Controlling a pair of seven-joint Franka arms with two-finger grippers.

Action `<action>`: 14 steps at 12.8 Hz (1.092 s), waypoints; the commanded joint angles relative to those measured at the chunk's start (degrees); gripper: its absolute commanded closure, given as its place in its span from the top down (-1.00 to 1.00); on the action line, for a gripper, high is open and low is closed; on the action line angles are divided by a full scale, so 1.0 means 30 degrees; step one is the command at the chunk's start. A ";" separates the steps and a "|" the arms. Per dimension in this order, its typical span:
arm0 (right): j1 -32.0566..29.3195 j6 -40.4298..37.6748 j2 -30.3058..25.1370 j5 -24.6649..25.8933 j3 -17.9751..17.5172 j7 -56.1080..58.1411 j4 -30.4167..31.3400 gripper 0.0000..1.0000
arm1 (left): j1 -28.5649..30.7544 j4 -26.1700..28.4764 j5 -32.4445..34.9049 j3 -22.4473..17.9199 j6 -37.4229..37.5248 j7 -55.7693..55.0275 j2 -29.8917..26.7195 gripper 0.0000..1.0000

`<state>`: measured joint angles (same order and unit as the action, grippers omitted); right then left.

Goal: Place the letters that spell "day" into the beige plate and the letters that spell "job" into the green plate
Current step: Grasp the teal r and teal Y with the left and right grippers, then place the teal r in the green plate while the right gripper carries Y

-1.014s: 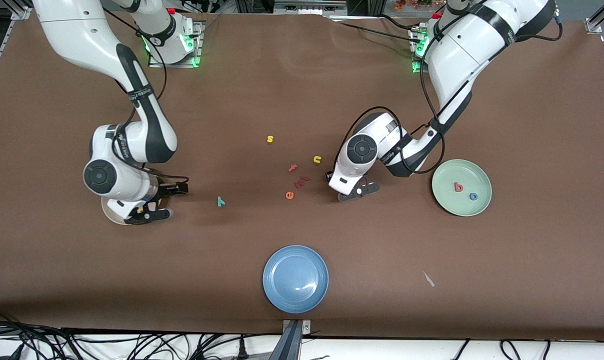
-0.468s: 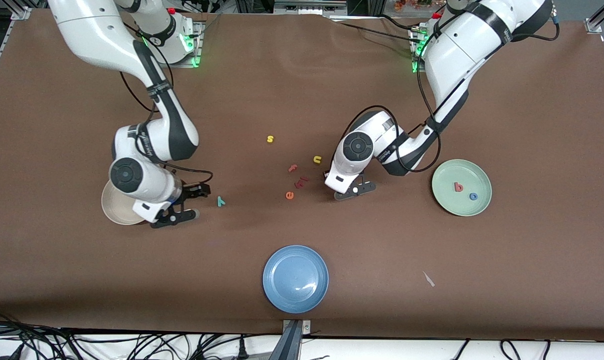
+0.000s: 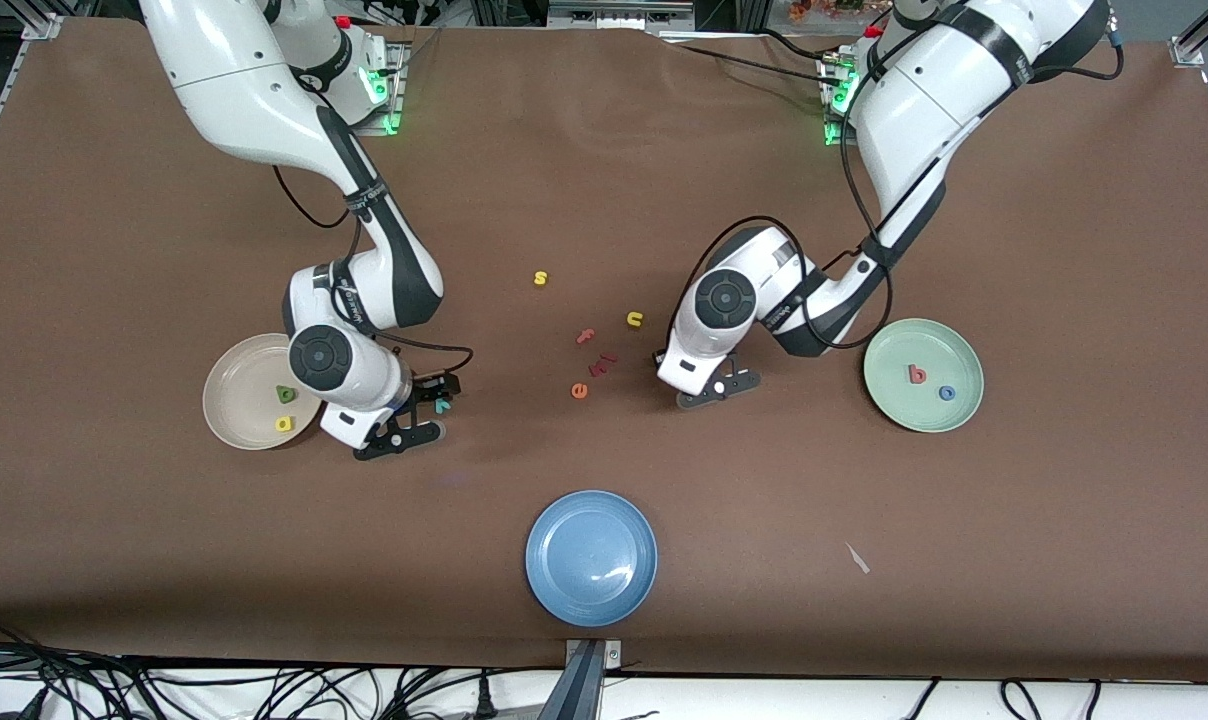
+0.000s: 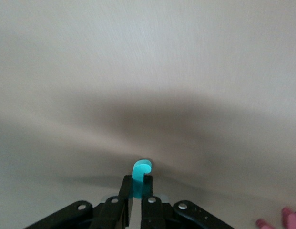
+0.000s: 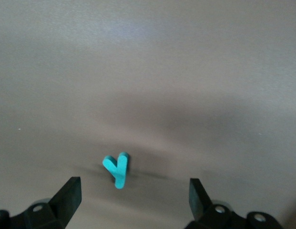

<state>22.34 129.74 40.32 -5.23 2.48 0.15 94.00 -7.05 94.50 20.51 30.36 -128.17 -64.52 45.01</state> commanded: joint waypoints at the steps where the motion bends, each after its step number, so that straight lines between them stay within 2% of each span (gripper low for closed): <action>1: 0.0374 0.0318 0.0534 -0.0191 0.0024 -0.0166 -0.0544 0.98 | 0.1406 0.0140 0.0253 0.0278 0.2285 -0.0057 -0.2459 -1.00; 2: 0.0433 0.0435 0.0622 -0.0220 0.0024 -0.0167 -0.0544 0.89 | 0.2457 0.0140 -0.0009 0.0743 0.3047 0.0320 -0.3046 -1.00; 5: 0.0433 0.0991 0.0885 -0.0073 0.0024 -0.0021 -0.0544 0.72 | 0.6701 0.0111 -0.0859 0.2617 0.6178 0.4527 -0.4220 -1.00; 7: 0.0433 0.1051 0.0886 0.0014 0.0024 0.0067 -0.0544 0.53 | 0.8903 0.0140 -0.0861 0.3004 0.8580 0.7836 -0.4399 -1.00; 9: 0.0433 0.1138 0.0973 -0.0014 0.0024 0.0068 -0.0544 0.43 | 1.0429 0.0578 -0.0599 0.2917 0.8797 1.0274 -0.4080 -1.00; 11: 0.0491 0.1402 0.1032 -0.0015 0.0024 0.0097 -0.0544 0.16 | 1.1487 0.0726 -0.0393 0.2857 0.8447 1.1512 -0.2910 -1.00; 14: 0.0609 0.1403 0.1091 -0.0015 0.0024 0.0039 -0.0544 -0.23 | 1.1549 0.1338 0.0626 0.2594 0.7364 1.1515 -0.1415 -1.00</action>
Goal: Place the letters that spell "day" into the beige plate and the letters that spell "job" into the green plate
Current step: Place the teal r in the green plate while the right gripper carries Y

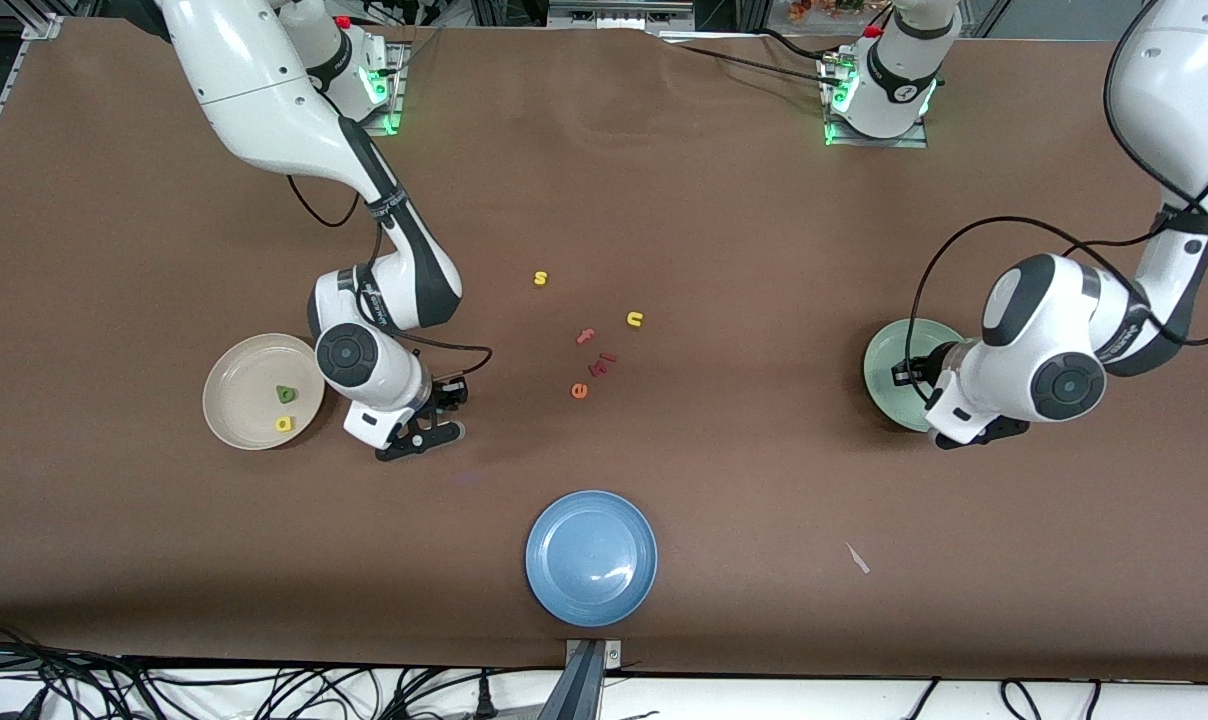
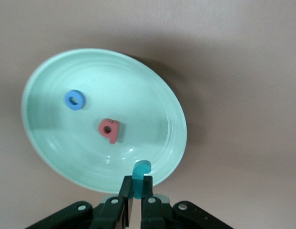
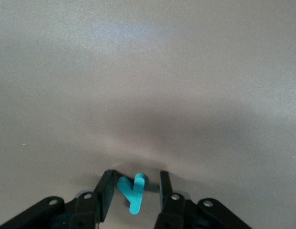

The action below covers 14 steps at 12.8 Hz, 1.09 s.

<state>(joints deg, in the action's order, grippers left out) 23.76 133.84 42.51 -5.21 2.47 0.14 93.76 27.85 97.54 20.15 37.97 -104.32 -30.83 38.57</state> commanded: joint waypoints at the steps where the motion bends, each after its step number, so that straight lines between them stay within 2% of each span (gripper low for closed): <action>1: 0.0137 0.0036 0.0361 -0.0021 0.0025 0.0011 -0.0464 -0.38 | 0.0002 0.0501 0.1161 -0.0086 -0.0935 0.0286 0.1058 -0.98; 2: 0.0137 0.0036 0.0361 0.0008 0.0025 -0.0018 -0.0464 -0.53 | 0.0031 0.0561 0.1194 -0.0203 -0.1142 0.0257 0.1177 -0.73; 3: 0.0137 0.0036 0.0361 -0.0020 0.0025 -0.0018 -0.0464 -0.68 | 0.0032 0.0446 0.1165 -0.0204 -0.1115 0.0286 0.1149 -0.03; 4: 0.0137 0.0036 0.0361 -0.0021 0.0025 0.0069 -0.0464 -0.80 | 0.0061 0.0213 0.1194 -0.0204 -0.1028 0.0286 0.1004 0.99; 6: 0.0137 -0.0138 0.0245 -0.0021 0.0054 0.0128 -0.0522 -0.88 | 0.0061 -0.0605 0.0991 -0.0001 -0.0823 0.0344 -0.0016 1.00; 8: -0.0067 -0.0779 0.0040 0.0067 0.0287 0.0274 -0.0815 -0.89 | -0.0056 -0.1513 0.0931 0.0437 -0.0064 0.0695 -0.1511 1.00; 11: -0.0361 -0.3032 -0.0954 0.0067 0.1572 0.1208 -0.0700 -0.89 | -0.0260 -0.3445 0.0872 0.0587 0.0845 0.0988 -0.2890 1.00; 14: -0.0536 -0.4154 -0.2329 -0.0225 0.3127 0.3988 0.0438 -0.89 | -0.0348 -0.5964 0.0872 0.1494 0.2453 0.1806 -0.2924 1.00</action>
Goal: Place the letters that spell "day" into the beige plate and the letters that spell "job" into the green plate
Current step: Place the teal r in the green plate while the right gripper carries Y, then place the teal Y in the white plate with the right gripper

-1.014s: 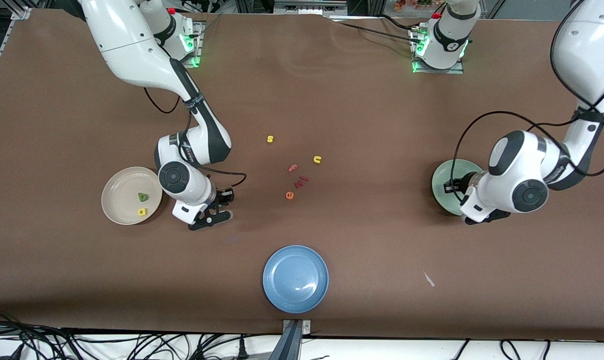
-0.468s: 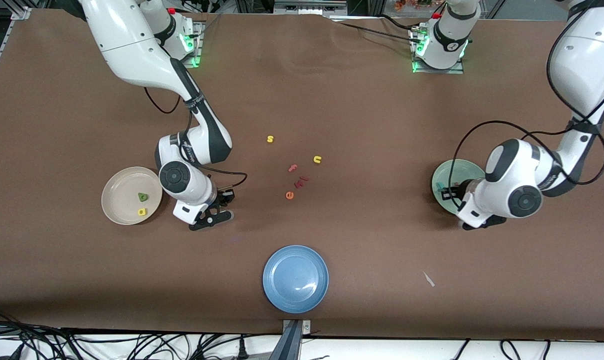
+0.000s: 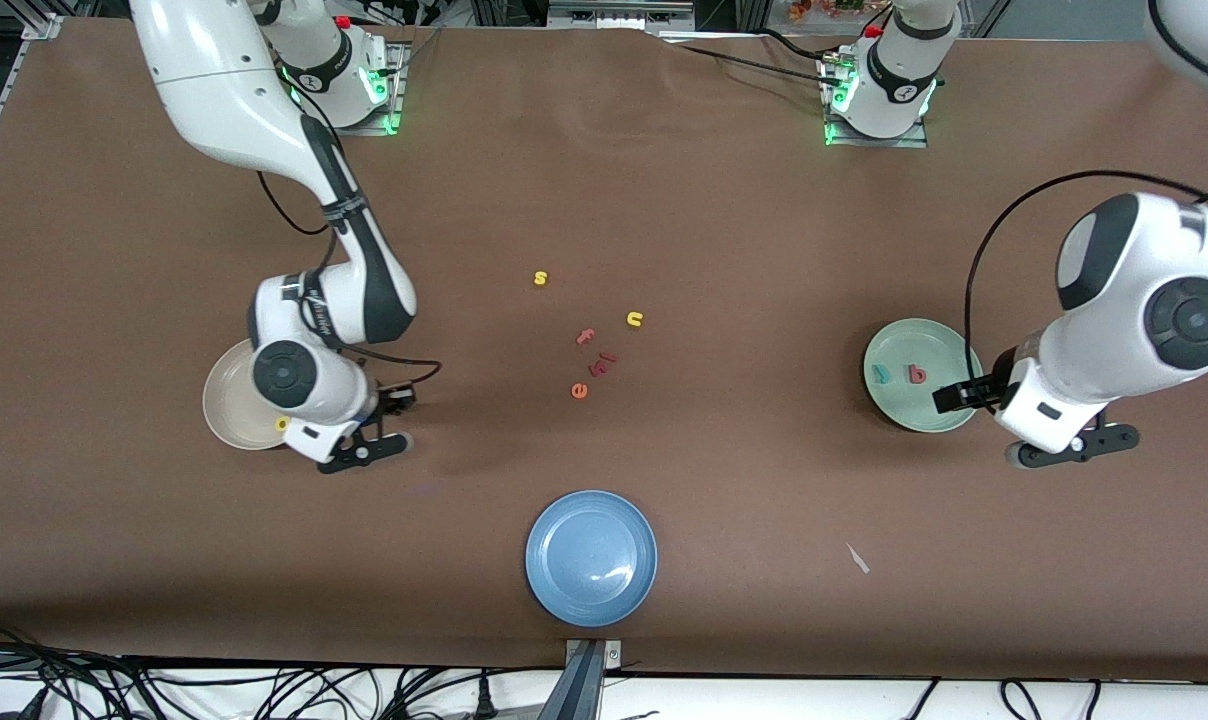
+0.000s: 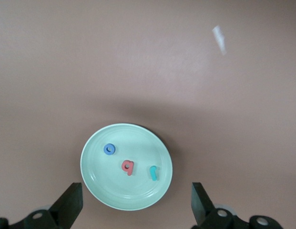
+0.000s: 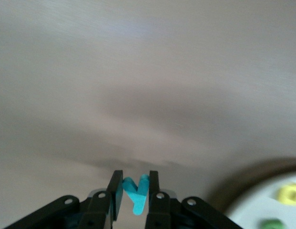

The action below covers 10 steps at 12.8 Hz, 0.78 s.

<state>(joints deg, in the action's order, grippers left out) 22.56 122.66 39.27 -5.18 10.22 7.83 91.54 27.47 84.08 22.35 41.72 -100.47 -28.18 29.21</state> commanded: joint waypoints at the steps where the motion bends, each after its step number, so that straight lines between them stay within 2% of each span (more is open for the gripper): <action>1: -0.0136 -0.0428 -0.1659 -0.0236 0.0956 0.2157 0.1767 -0.89 | -0.0250 -0.1977 0.0137 0.0245 0.1494 0.1769 0.0165 1.00; 4: -0.0136 -0.0254 -0.3123 -0.0236 0.2128 0.3771 0.4049 -0.89 | -0.0192 -0.3035 0.0108 0.0245 0.1936 0.3327 0.0194 1.00; 7: -0.0195 -0.0077 -0.3831 -0.0295 0.3563 0.5440 0.5432 -0.87 | -0.0075 -0.3096 0.0108 0.0216 0.1937 0.4354 0.0194 1.00; 8: -0.0456 -0.0076 -0.3803 -0.0295 0.3741 0.5562 0.5435 -0.67 | -0.0046 -0.3096 0.0021 0.0273 0.1937 0.4327 0.0165 1.00; 9: -0.1039 -0.0076 -0.3628 -0.0295 0.3714 0.5592 0.5290 -0.16 | -0.0104 -0.3531 0.0107 0.0216 0.1850 0.4385 0.0194 1.00; 10: -0.1305 -0.0105 -0.3598 -0.0295 0.3627 0.5592 0.4998 0.99 | -0.0162 -0.3970 0.0108 0.0186 0.1820 0.4385 0.0223 1.00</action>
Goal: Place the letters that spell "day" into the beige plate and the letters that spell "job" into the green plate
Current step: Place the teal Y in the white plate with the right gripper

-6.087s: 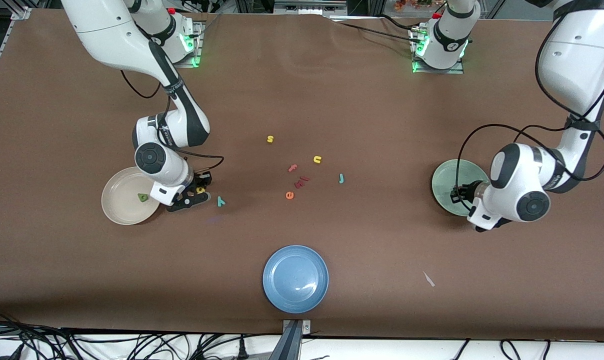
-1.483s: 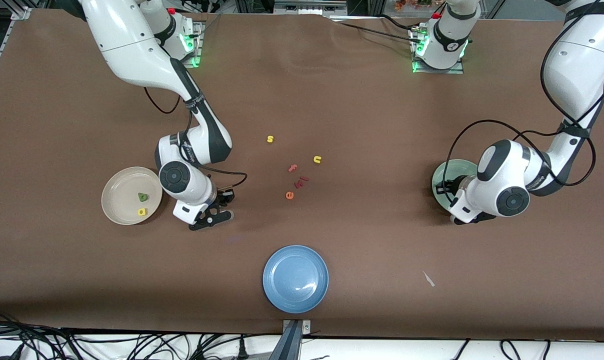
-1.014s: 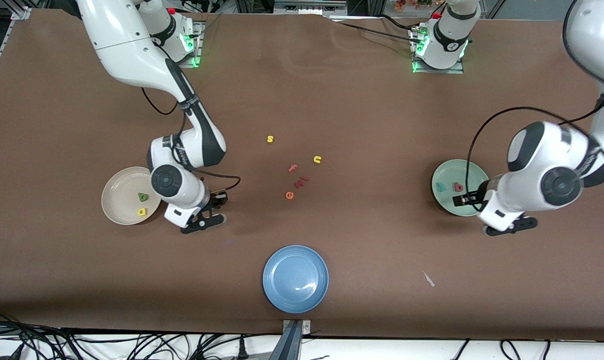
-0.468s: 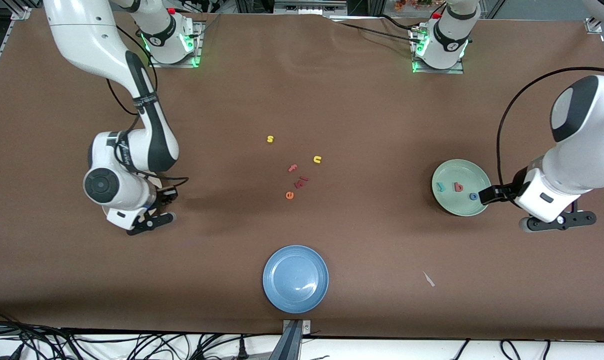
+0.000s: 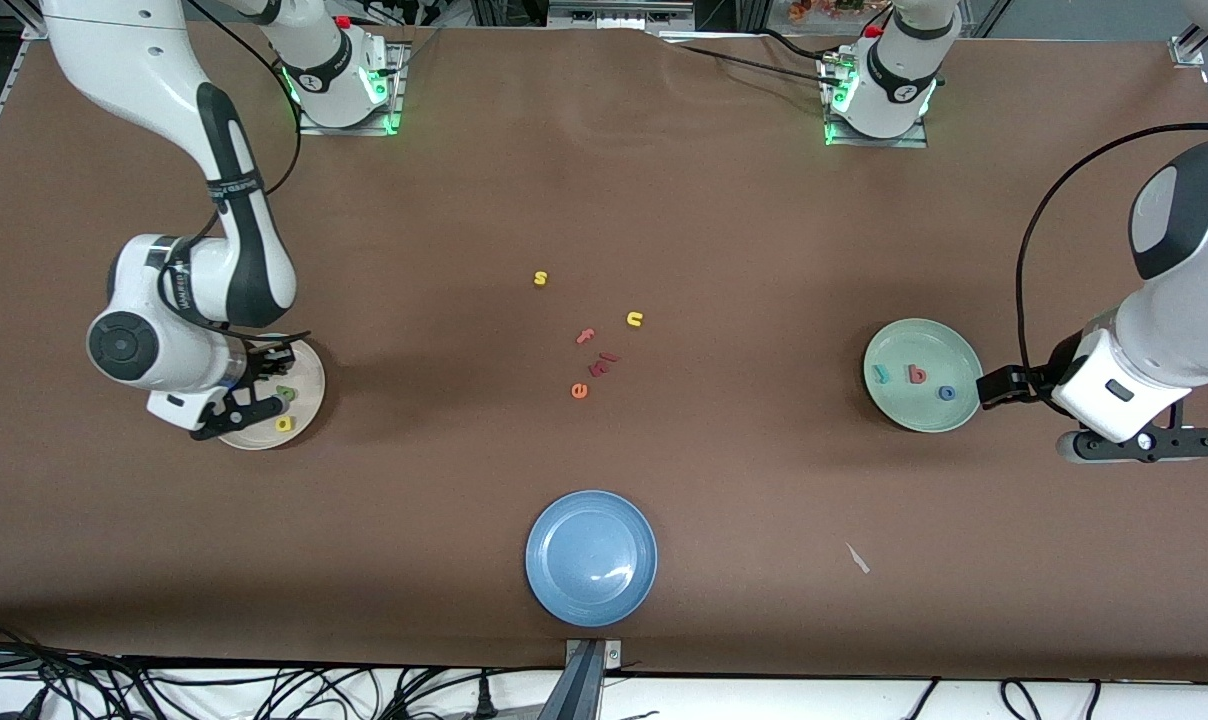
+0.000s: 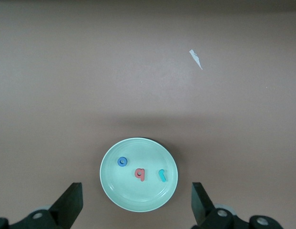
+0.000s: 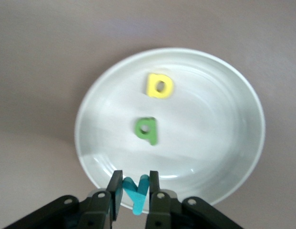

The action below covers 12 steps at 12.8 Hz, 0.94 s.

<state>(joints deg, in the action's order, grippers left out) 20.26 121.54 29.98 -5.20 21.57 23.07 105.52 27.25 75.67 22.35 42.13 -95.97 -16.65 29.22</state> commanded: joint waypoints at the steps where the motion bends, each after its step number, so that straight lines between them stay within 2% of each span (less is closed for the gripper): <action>1: -0.0367 -0.0024 -0.0473 -0.0287 -0.0216 0.0310 -0.0072 1.00 | -0.0091 -0.1259 0.0080 0.0048 0.0319 0.0512 0.0278 1.00; 2: -0.0017 -0.0259 -0.0560 -0.0316 -0.0333 0.0105 -0.0308 1.00 | -0.0091 -0.1289 0.0108 0.0048 0.0290 0.0512 0.0278 1.00; 7: 0.2236 -0.2336 -0.0765 -0.0346 -0.0978 -0.6801 -0.1800 1.00 | -0.0179 -0.1465 0.0109 0.0165 0.0290 0.0511 0.0220 1.00; 10: 0.3148 -0.5815 -0.0795 -0.0317 -0.0979 -0.9413 -0.3818 1.00 | -0.0178 -0.1436 0.0109 0.0049 0.0261 0.0600 0.0220 1.00; 12: 0.3180 -0.7723 -0.1086 -0.0287 -0.0979 -0.9273 -0.4992 1.00 | -0.0848 -0.1465 0.0080 -0.0359 0.0231 0.0890 0.0219 1.00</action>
<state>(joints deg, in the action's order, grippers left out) 30.09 103.37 28.23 -5.55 18.48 -4.21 93.41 26.79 73.03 22.35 42.11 -95.98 -16.12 29.25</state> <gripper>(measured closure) 0.000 0.000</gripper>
